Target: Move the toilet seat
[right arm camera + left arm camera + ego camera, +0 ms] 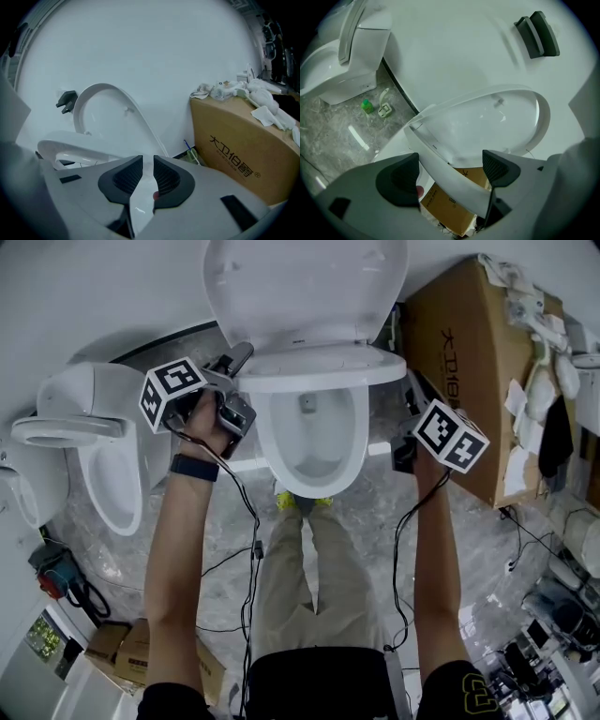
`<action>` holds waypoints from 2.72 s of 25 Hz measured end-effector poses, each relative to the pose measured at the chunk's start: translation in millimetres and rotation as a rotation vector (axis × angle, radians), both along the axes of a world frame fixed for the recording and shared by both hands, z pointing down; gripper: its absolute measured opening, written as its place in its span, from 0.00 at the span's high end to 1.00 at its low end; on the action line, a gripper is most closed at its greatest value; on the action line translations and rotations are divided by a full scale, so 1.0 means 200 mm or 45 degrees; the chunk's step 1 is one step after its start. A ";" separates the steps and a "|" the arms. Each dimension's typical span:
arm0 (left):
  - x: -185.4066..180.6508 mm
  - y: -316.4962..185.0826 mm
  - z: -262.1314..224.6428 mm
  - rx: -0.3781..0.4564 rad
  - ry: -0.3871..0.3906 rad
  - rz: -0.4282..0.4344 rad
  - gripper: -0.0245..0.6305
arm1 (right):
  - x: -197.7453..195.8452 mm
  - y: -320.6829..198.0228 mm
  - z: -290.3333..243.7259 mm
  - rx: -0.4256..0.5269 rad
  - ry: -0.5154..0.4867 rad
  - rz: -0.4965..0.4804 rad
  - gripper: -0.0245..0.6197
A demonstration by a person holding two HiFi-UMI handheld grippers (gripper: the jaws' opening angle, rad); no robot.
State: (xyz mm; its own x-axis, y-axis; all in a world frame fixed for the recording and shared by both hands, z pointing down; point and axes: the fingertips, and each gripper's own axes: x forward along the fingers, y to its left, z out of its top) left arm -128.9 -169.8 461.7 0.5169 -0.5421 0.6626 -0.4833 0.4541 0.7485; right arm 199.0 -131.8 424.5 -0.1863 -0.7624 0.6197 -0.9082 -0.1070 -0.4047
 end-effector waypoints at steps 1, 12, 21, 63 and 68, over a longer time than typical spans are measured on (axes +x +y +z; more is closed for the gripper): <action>0.00 -0.01 0.00 -0.003 0.002 -0.003 0.33 | 0.00 -0.01 0.00 0.001 0.003 0.002 0.84; 0.00 -0.10 -0.01 -0.049 0.022 -0.033 0.31 | 0.00 -0.11 -0.02 0.021 0.029 0.023 0.86; -0.02 -0.19 -0.01 -0.094 0.025 -0.116 0.30 | 0.00 -0.22 -0.02 0.027 0.044 0.030 0.87; -0.05 -0.48 -0.02 -0.020 0.110 -0.254 0.15 | 0.03 -0.54 0.02 0.000 0.115 0.125 0.92; -0.06 -0.47 -0.03 -0.016 0.130 -0.241 0.15 | 0.04 -0.55 0.03 -0.019 0.121 0.135 0.92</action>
